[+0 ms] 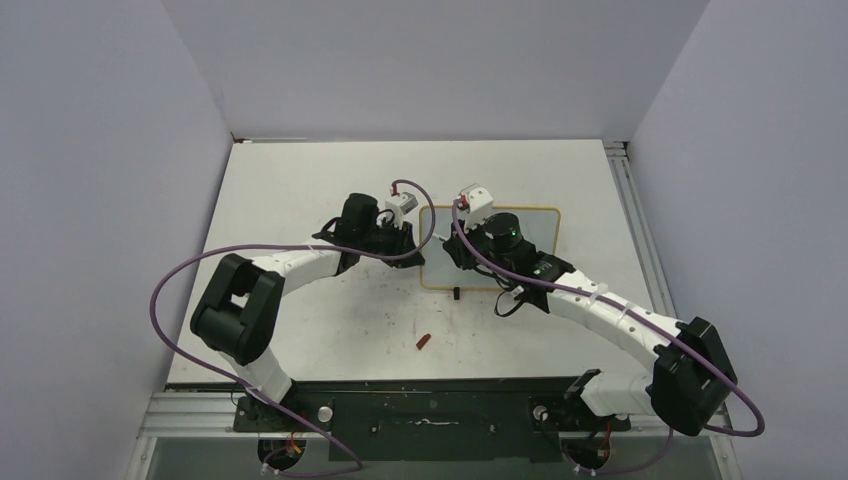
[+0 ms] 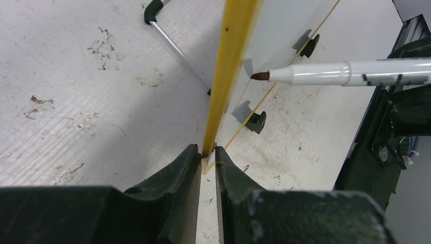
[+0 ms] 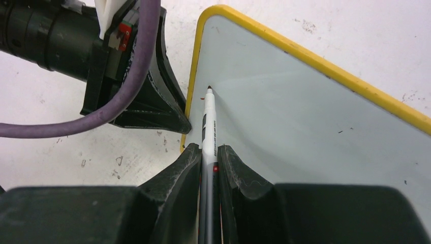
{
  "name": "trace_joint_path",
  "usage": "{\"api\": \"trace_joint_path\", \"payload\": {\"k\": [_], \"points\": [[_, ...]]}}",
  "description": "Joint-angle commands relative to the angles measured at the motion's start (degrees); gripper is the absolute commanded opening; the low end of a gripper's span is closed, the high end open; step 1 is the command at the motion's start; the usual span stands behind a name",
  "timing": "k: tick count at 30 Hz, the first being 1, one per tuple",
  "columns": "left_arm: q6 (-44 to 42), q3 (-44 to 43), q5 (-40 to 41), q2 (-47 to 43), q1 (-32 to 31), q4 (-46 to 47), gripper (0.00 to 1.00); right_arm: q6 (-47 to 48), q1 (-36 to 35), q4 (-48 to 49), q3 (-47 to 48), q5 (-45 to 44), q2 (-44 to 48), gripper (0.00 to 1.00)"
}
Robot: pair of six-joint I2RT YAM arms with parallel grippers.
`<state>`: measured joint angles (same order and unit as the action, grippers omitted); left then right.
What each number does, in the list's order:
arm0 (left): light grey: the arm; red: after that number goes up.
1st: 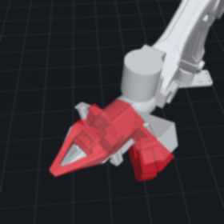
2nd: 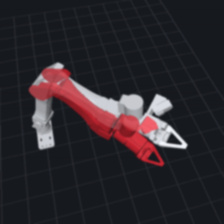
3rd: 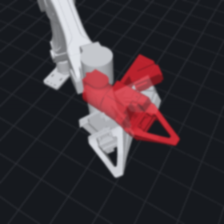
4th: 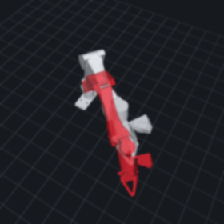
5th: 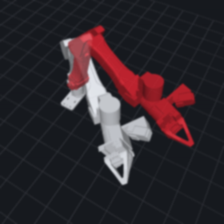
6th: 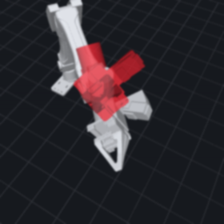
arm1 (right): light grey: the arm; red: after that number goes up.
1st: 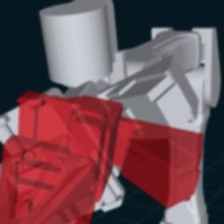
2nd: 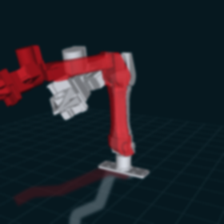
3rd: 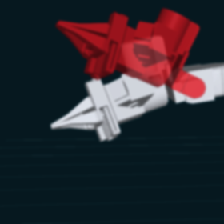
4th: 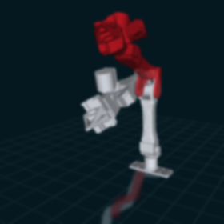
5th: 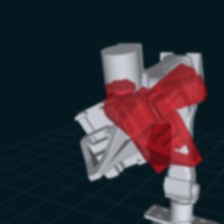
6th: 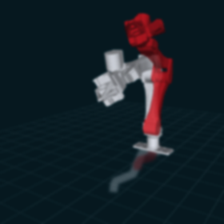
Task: Write a sentence on the whiteboard
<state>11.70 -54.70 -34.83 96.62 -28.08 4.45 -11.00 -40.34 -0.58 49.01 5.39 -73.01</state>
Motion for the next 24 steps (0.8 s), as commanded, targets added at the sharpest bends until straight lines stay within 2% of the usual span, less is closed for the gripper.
{"api": "trace_joint_path", "payload": {"k": [1, 24], "points": [[-0.8, -2.7, -1.1, 0.5, -0.7, 0.1, 0.15, 1.3, 0.2, 3.9, 3.2, -4.0, 0.8, 0.05], [-1.9, -2.9, -0.1, 0.2, -1.3, -1.2, 0.13, 1.6, 0.1, 3.6, 2.2, -5.2, 2.1, 0.05]]}}
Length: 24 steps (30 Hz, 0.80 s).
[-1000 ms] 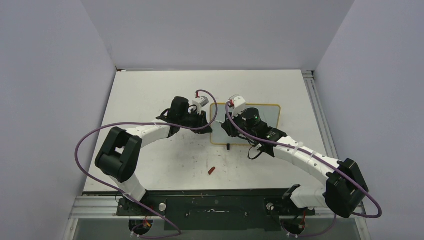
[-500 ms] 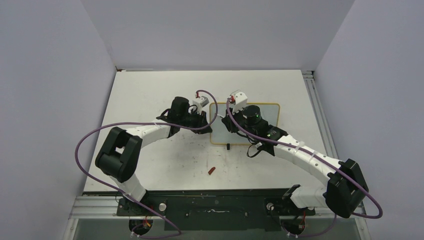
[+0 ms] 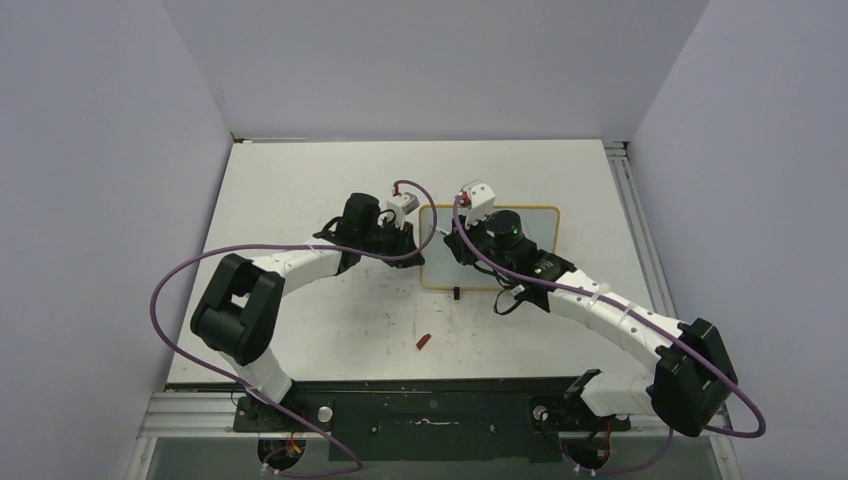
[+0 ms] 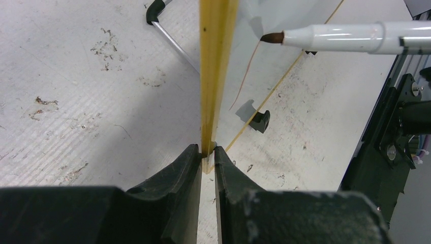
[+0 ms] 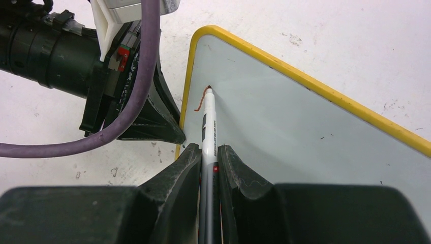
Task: Write a sentence on the whiteboard
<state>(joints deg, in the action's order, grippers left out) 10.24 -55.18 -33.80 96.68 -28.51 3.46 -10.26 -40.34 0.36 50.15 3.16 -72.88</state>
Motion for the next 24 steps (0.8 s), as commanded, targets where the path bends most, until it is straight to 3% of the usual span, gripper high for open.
{"api": "trace_joint_path", "payload": {"k": [1, 24], "points": [[-0.5, -2.4, -1.1, 0.2, -0.8, -0.2, 0.13, 0.8, 0.2, 2.5, 0.8, -3.0, 2.2, 0.05], [-0.7, -2.5, -0.8, -0.3, -0.8, -0.4, 0.12, -0.8, -0.9, 0.1, -5.3, -3.0, 3.8, 0.05]]}}
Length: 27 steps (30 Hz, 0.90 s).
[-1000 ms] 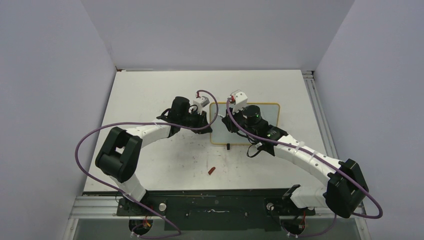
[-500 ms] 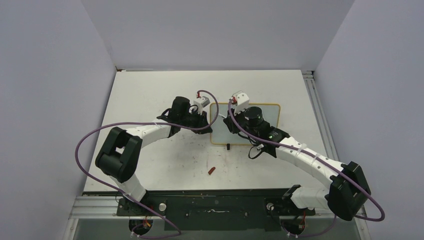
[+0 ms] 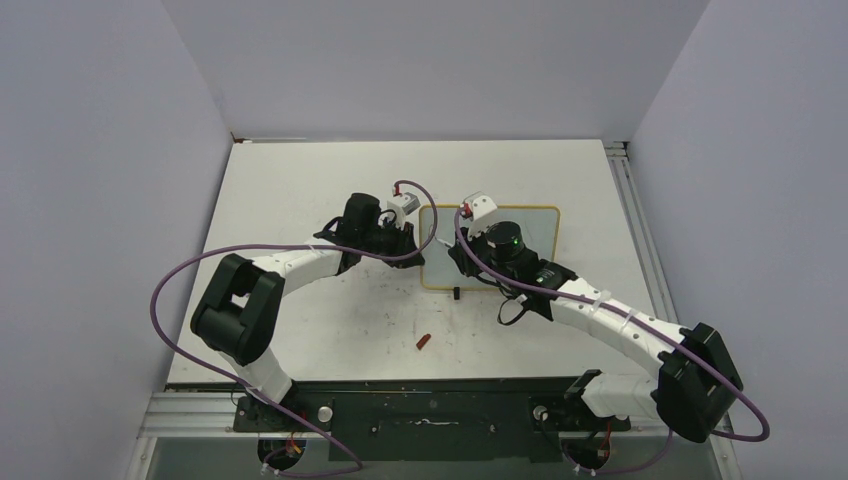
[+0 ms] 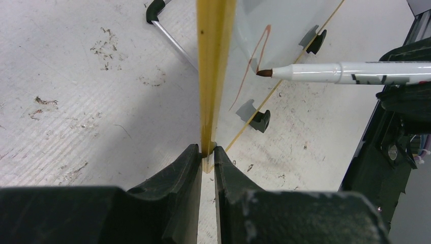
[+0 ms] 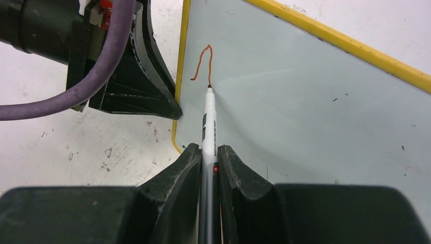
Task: Write a sentence on the whiteboard
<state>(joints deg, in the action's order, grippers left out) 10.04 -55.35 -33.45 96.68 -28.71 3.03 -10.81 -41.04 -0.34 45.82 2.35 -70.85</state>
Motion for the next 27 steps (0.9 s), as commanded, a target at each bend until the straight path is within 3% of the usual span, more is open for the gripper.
{"api": "trace_joint_path", "payload": {"k": [1, 27], "points": [[-0.5, -2.3, -1.2, -0.2, -0.6, 0.0, 0.12, -0.2, -0.2, 0.8, -1.1, -2.2, 1.9, 0.05], [-0.8, -2.5, -0.9, -0.3, -0.7, -0.4, 0.12, -0.1, -0.4, 5.1, 2.2, -7.4, 2.6, 0.05]]}}
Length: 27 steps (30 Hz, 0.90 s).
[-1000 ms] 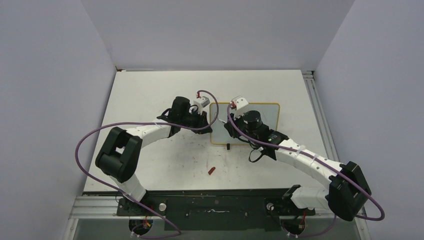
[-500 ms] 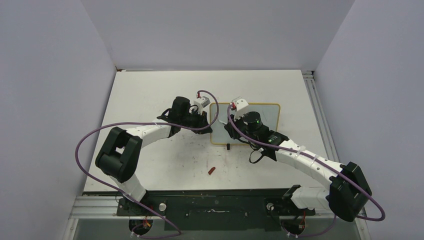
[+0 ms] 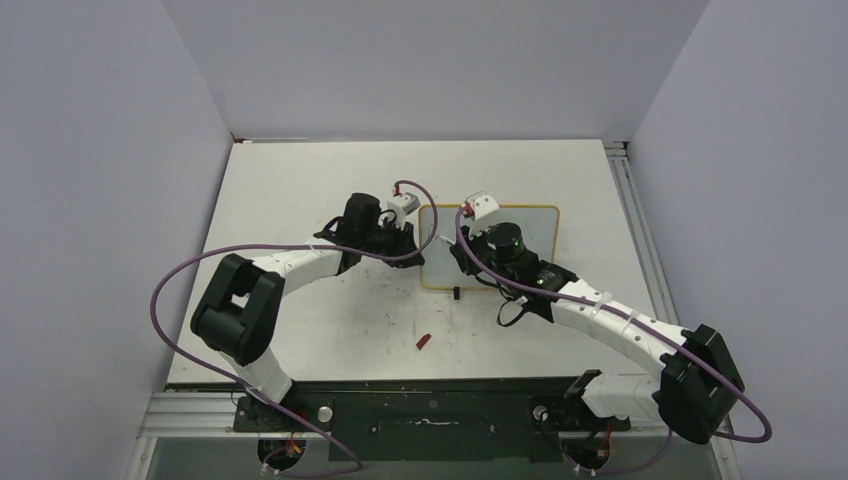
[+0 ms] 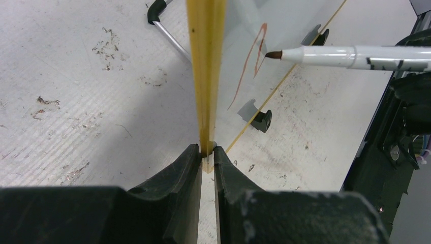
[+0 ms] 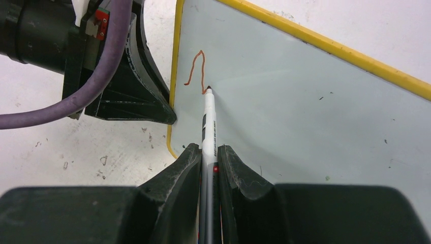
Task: Write a sentence on the whiteboard
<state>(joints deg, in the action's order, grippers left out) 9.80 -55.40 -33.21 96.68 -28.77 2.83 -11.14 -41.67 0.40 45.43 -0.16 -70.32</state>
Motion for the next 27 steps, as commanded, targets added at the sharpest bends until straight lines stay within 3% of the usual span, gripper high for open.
{"api": "trace_joint_path", "payload": {"k": [1, 27], "points": [[-0.6, -2.4, -1.2, -0.3, -0.7, -0.2, 0.11, 0.3, 0.2, 4.6, 2.8, -5.0, 2.1, 0.05], [-1.2, -2.6, -0.6, -0.4, -0.9, -0.8, 0.11, 0.6, 0.3, 4.1, 0.9, -6.7, 3.0, 0.05]]}}
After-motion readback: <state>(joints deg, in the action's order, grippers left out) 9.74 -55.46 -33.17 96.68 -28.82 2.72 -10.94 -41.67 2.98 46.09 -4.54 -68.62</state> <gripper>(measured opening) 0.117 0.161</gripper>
